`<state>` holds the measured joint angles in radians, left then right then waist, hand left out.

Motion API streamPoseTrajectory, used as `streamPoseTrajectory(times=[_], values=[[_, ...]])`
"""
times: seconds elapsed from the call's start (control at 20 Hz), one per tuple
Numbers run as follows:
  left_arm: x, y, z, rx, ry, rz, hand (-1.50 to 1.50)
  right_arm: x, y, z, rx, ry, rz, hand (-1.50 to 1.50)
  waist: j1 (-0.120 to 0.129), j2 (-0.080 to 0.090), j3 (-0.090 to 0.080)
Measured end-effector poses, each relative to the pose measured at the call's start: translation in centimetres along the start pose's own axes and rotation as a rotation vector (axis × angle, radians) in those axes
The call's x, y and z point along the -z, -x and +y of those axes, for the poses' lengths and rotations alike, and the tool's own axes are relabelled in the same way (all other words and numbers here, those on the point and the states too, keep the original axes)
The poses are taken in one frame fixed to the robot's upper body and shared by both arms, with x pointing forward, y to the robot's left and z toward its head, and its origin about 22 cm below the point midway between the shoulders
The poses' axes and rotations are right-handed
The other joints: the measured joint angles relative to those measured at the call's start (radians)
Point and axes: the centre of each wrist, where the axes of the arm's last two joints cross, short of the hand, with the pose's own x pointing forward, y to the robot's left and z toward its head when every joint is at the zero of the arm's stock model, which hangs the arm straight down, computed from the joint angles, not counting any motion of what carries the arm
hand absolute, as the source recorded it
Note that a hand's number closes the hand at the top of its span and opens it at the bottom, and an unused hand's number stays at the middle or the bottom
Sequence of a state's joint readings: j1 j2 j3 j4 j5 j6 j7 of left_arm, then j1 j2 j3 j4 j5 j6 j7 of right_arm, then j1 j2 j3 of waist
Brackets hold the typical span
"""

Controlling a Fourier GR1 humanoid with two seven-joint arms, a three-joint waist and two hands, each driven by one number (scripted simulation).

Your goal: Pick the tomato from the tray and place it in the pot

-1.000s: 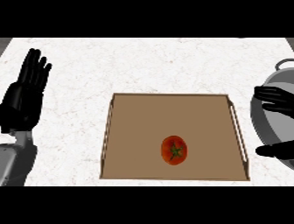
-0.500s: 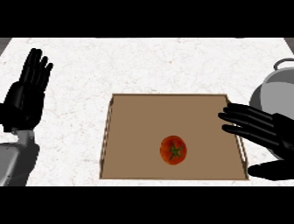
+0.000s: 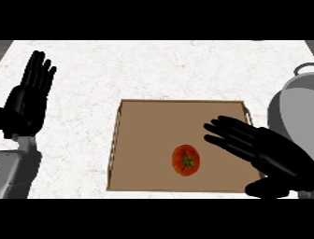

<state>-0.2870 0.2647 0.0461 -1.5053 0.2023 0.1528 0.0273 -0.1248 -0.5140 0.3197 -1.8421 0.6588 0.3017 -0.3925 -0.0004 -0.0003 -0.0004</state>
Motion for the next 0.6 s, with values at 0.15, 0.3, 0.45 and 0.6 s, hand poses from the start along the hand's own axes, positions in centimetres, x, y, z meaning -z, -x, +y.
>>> streamPoseTrajectory(times=[0.15,0.3,0.45,0.6], values=[[-0.5,0.2,-0.5,-0.003,-0.002,0.004,0.00,0.2,-0.5,1.6,0.005,-0.035,0.010,-1.50,0.000,0.000,0.000],[-0.4,0.0,-0.1,-0.001,-0.004,-0.006,0.00,1.3,-0.4,3.1,0.000,-0.042,0.015,-1.50,0.001,0.000,0.000],[-0.2,0.1,0.0,0.003,-0.003,-0.007,0.00,1.7,0.0,4.4,-0.001,-0.038,-0.004,-1.50,0.000,0.000,0.000],[-0.4,-0.4,-0.1,0.000,0.000,-0.010,0.00,2.4,-0.1,4.9,-0.005,-0.020,-0.025,-1.50,0.001,0.000,0.001]])
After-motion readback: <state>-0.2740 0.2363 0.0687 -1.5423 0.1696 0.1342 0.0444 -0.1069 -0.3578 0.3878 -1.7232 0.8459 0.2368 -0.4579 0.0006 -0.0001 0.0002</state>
